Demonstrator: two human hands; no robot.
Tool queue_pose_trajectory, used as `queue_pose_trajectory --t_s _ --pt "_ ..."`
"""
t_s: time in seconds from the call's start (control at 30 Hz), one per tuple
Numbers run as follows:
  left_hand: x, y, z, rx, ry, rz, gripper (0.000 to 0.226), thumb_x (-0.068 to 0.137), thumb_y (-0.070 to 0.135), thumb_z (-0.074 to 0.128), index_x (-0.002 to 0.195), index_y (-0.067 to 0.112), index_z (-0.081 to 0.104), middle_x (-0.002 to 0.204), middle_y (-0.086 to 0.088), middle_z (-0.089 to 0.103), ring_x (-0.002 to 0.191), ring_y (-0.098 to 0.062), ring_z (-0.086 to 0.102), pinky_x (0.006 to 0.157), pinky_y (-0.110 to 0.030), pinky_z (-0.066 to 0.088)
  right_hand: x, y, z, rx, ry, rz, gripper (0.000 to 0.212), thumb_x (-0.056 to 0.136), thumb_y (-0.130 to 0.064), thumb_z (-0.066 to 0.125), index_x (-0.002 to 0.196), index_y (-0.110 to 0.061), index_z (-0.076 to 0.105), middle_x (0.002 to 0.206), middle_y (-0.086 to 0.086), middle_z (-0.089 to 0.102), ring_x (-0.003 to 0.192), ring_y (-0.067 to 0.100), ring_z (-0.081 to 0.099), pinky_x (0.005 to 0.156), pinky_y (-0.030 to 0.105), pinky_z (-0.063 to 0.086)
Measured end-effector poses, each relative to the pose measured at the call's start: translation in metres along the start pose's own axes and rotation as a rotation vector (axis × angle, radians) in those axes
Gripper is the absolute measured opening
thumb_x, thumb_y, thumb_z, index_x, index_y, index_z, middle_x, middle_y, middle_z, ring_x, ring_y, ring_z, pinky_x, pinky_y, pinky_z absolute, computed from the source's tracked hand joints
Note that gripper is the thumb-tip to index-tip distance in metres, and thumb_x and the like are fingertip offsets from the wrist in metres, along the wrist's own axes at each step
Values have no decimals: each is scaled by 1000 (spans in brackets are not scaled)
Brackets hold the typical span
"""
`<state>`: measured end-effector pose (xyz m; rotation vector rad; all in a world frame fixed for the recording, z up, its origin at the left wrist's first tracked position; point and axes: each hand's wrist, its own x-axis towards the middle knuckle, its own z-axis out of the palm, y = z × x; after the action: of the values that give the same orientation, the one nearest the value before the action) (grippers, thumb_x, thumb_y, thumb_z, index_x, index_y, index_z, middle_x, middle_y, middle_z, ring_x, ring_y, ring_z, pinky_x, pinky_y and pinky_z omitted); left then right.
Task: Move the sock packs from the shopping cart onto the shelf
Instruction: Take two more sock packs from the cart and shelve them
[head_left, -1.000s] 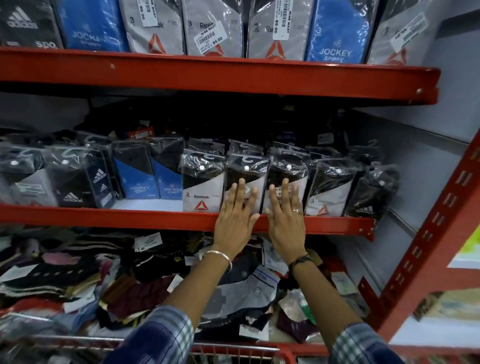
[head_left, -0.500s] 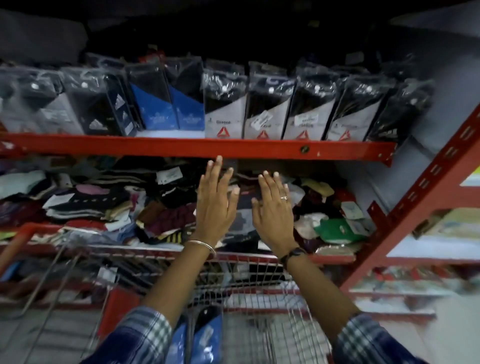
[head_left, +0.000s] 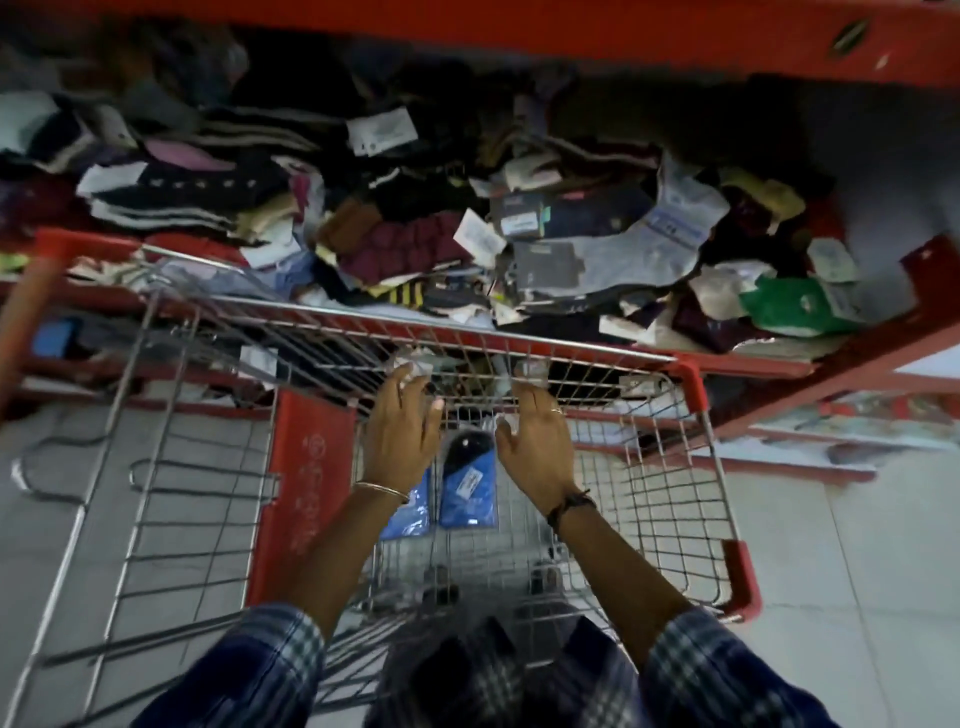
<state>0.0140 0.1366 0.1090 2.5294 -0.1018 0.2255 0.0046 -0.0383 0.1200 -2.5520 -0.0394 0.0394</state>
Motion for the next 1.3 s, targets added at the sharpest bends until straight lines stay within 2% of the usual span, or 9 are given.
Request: queue_pose_trajectory --t_s 0.1,0.2,0.3,0.53,0.7,0.77,0.87,1.03,1.3 --pt "-17 -29 17 8 -93 -72 40 92 30 37 115 1 54 123 -24 51 109 -37 51 89 -48 49 -3 10 33 -45 -119 88 44 94 -21 51 133 -4 42 131 15 51 106 31 57 84 43 52" --pt "-31 -54 34 15 -186 -120 39 91 26 37 112 -1 56 121 -27 52 107 -41 52 87 -50 49 -4 19 61 -73 -247 160 52 95 -25 50 141 -7 33 141 15 43 116 34 52 96 51 46" --pt "-42 -79 54 38 -291 -167 35 89 18 44 116 1 57 123 -26 51 105 -42 53 81 -53 51 2 27 87 -98 -368 221 61 94 -26 52 145 -8 25 147 18 34 120 36 49 98 48 46" --pt "-52 -122 100 75 -489 -467 51 92 22 54 140 16 39 146 -23 25 119 -44 41 93 -52 45 20 41 146 -186 -618 333 89 88 -45 60 150 -11 6 156 18 14 135 38 30 104 48 39" --pt "-43 -131 129 101 -602 -557 68 85 47 60 143 28 30 147 -22 17 125 -44 30 93 -55 44 28 47 183 -202 -648 463 98 81 -49 67 151 -20 5 154 25 1 133 43 30 105 51 37" --pt "-38 -131 139 145 -601 -602 70 80 51 64 139 30 33 147 -21 16 125 -45 28 88 -56 46 29 49 194 -211 -652 493 105 77 -58 67 151 -19 2 151 28 7 130 46 33 102 50 39" --pt "-33 -130 150 217 -575 -660 67 76 50 68 132 29 39 143 -20 21 123 -45 29 85 -56 47 31 51 204 -235 -617 517 110 71 -66 67 150 -19 4 145 28 19 121 45 41 95 46 44" --pt "-35 -132 159 221 -518 -753 69 75 53 67 133 35 35 137 -21 26 118 -43 37 84 -57 46 34 52 207 -224 -557 548 99 71 -51 75 145 -20 17 135 25 31 115 42 48 89 47 48" --pt "-33 -139 143 112 -514 -687 66 74 41 72 132 32 42 127 -21 33 109 -43 44 77 -50 52 38 50 205 -204 -457 579 90 66 -49 78 133 -14 28 127 24 40 108 41 54 85 46 51"
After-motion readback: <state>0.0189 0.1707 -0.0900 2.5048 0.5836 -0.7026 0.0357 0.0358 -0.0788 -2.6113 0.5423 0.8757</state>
